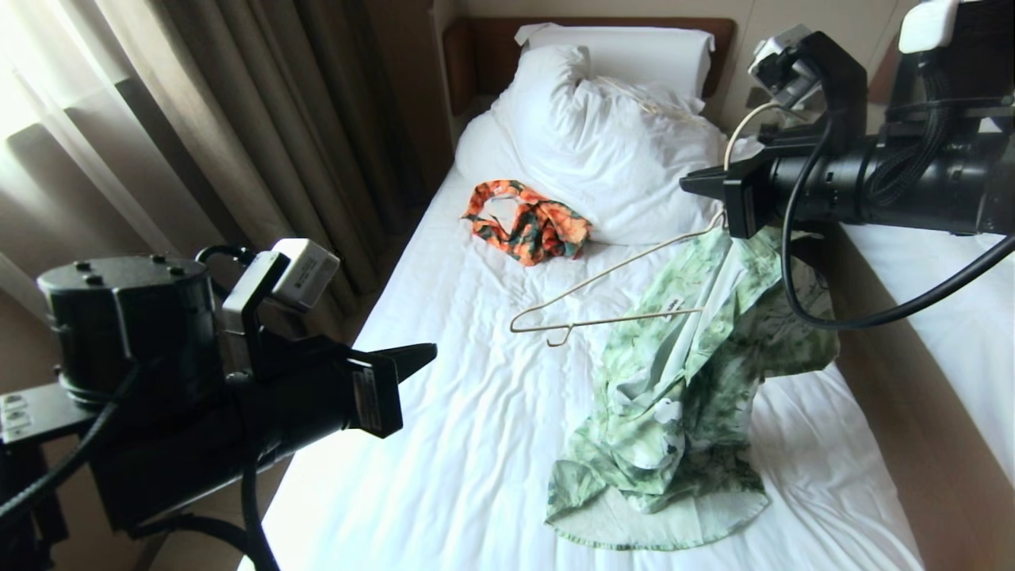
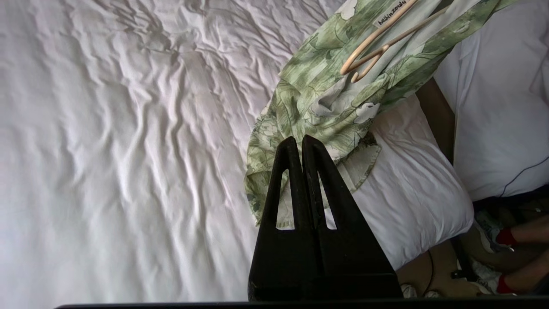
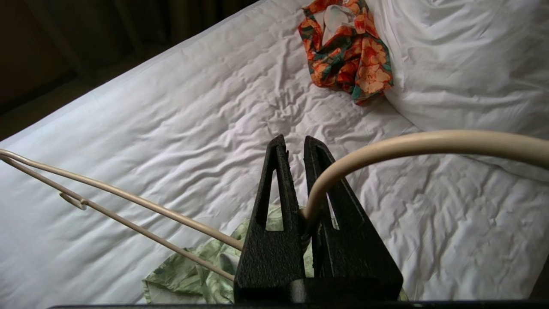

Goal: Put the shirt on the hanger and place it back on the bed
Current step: Take the clothes hanger out of the clothes

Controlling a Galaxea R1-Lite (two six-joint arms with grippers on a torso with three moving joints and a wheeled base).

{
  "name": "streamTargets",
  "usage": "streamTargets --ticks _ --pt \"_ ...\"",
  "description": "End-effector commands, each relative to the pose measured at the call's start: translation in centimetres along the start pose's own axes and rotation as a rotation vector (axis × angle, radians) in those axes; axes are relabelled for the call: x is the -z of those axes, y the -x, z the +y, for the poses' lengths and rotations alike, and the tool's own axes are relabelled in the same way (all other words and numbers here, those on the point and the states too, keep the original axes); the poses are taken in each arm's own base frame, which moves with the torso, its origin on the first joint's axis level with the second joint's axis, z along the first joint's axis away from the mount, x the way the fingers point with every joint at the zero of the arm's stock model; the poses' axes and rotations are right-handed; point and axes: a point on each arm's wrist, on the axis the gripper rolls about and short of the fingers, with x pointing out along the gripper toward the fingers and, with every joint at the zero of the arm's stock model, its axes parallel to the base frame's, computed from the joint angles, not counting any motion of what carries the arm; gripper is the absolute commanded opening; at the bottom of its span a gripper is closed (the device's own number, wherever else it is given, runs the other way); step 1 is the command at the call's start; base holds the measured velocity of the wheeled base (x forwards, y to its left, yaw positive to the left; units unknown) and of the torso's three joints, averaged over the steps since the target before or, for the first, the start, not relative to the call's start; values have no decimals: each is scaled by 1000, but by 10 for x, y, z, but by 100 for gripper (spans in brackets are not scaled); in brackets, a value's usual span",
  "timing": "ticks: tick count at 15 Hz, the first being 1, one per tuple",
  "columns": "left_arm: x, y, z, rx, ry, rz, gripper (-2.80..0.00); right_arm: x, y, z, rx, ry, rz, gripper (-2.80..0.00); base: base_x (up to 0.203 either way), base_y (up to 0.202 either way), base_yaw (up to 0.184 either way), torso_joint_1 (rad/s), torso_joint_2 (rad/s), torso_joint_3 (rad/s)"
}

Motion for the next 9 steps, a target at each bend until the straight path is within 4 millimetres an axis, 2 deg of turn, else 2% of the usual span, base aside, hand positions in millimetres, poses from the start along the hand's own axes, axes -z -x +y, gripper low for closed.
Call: streamTargets --ticks 1,4,6,9 --pt "3 6 1 -6 2 0 -280 3 -1 0 -3 0 7 -280 0 0 0 0 0 0" --pt "3 13 0 2 3 -14 -280 8 -5 1 -9 -5 24 -280 0 0 0 0 0 0" --pt "6 14 -8 37 -2 -4 -280 9 -7 1 -9 -6 29 -280 0 0 0 0 0 0" --pt "16 -4 -25 63 -19 50 -280 9 -7 1 -10 -11 29 -280 0 0 0 0 0 0"
